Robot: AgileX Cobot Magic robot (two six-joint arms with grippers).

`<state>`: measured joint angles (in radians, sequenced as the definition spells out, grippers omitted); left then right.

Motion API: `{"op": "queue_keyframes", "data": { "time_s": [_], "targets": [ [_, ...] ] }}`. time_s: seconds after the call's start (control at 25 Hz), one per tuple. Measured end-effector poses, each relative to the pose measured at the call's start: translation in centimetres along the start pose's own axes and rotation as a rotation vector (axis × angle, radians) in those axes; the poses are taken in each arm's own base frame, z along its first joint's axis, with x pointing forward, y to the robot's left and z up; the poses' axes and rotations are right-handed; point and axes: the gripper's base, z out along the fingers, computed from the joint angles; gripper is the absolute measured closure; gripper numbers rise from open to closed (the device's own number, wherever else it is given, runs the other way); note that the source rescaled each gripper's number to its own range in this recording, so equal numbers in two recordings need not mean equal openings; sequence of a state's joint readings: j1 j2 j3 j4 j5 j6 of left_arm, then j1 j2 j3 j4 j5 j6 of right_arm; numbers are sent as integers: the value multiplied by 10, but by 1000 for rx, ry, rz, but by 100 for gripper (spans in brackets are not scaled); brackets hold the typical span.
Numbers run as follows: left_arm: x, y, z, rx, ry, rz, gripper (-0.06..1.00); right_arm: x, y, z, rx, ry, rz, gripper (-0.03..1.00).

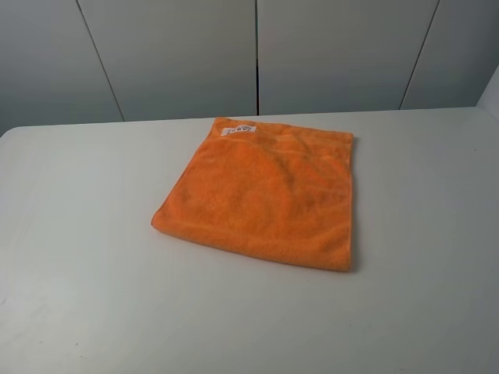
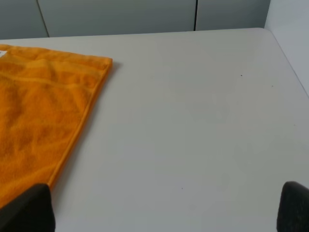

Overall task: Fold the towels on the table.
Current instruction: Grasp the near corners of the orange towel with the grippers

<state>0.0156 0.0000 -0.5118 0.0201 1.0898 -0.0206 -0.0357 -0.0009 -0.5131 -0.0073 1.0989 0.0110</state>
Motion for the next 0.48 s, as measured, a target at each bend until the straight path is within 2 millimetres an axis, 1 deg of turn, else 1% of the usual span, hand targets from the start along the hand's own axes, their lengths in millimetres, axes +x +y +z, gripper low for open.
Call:
{"op": "queue_keyframes", "data": {
  "time_s": [0.48],
  "targets": [
    [0,0,0,0,0,0,-5,0,0,0,0,0,0,-3]
  ]
}}
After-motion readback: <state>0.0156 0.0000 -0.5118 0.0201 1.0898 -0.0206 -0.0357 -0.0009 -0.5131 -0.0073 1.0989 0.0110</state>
